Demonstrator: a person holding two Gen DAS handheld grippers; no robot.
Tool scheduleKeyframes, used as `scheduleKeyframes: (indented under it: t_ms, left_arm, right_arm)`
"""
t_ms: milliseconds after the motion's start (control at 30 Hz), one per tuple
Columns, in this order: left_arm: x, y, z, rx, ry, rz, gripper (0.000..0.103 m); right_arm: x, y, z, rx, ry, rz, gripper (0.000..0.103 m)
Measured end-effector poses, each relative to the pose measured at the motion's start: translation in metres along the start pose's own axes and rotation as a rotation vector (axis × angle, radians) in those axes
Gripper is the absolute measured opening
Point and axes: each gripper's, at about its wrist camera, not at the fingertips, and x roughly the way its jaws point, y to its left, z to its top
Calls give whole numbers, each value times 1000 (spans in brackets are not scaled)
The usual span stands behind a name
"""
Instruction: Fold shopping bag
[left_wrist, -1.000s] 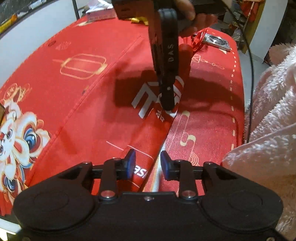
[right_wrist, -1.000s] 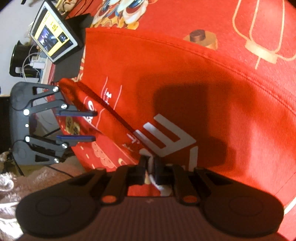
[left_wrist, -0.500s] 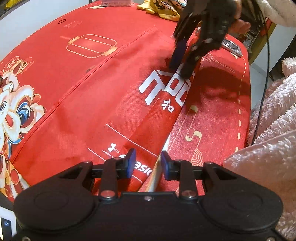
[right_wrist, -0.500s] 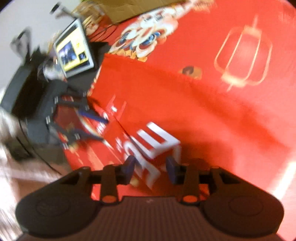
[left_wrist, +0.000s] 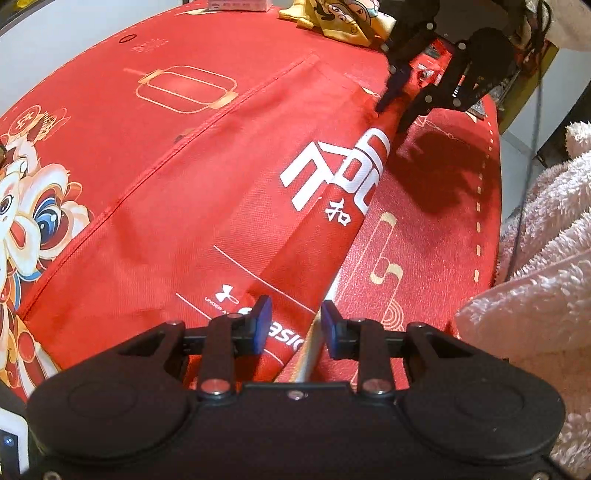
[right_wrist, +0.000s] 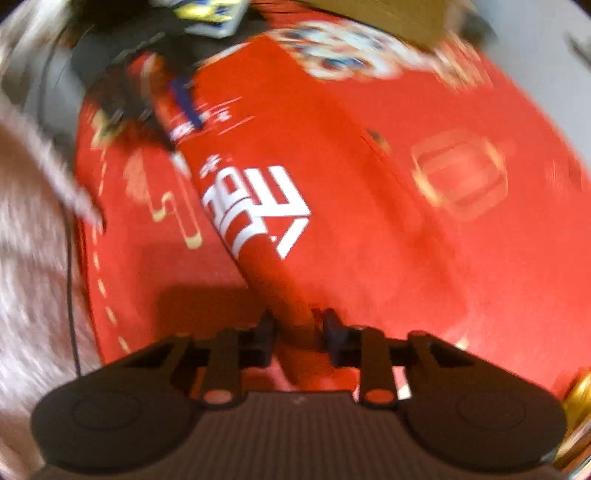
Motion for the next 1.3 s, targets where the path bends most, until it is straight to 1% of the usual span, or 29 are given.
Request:
scheduleKeyframes:
  t_ms: [67,100,133,167,200,233,333,400,433,467,500,533,567,600,633,733,800,833,900,1000,1100,1200,1300]
  left_arm:
    - [0,-1,0,4,1,6,30]
    - [-1,-1,1,10,3,9,30]
    - [-1,-1,2,14,6,10,30]
    - [0,0,3,13,9,9,30]
    - [0,0,4,11,13,7,30]
    - [0,1,5,11,19,6,29]
    - [1,3,7,17,28,5,29]
    - [1,6,7,1,30,-4,29]
    - [1,8,6,-5,30,-10,29]
    - [1,9,6,-9,28,-13,29]
    - [1,9,5,-12,26,-15,29]
    - [1,10,5,-18,23,-18,29]
    - [1,11,5,-23,21,-19,29]
    - [1,11,5,-25,21,-19,29]
    - [0,11,5,-25,22,-18,29]
    - [0,11,5,-24,21,-19,29]
    - [0,12,5,-27,21,-23,29]
    - [-1,12,5,-28,22,-24,29]
    - [0,11,6,-27,22,-23,29]
    - [-1,12,5,-29,21,-23,29]
    - [-2,14,4,-41,18,-31,29]
    - [-2,14,5,-42,20,-32,29]
    - [-2,14,4,-43,18,-33,29]
  right_arm:
    - [2,-23,-2,226,-2,77,22]
    - [4,-41,-6,380,-5,139,22]
    - [5,-55,-11,508,-8,192,23]
    - [8,-69,-17,620,-14,244,23]
    - [10,-79,-23,701,-19,287,23]
    - [12,-84,-27,738,-22,309,23]
    - [18,-94,-29,801,-12,338,23]
    - [21,-97,-28,827,7,337,22]
    - [21,-96,-26,818,14,326,23]
    - [18,-92,-22,777,16,303,25]
    - [15,-84,-17,705,17,257,27]
    - [11,-75,-11,631,18,210,34]
    - [5,-63,-6,541,13,145,39]
    - [-1,-50,-2,450,8,79,42]
    - [-8,-38,2,379,-8,34,44]
    - [-30,-5,11,185,-75,-80,43]
    - [-38,27,14,-47,-108,-183,43]
    - [-39,42,15,-165,-120,-209,43]
    - [-35,68,14,-338,-123,-224,43]
    - [-18,95,12,-498,-124,-228,43]
    - [-1,107,13,-588,-130,-273,42]
    - [13,112,12,-644,-114,-306,42]
    - [23,117,6,-727,-96,-341,42]
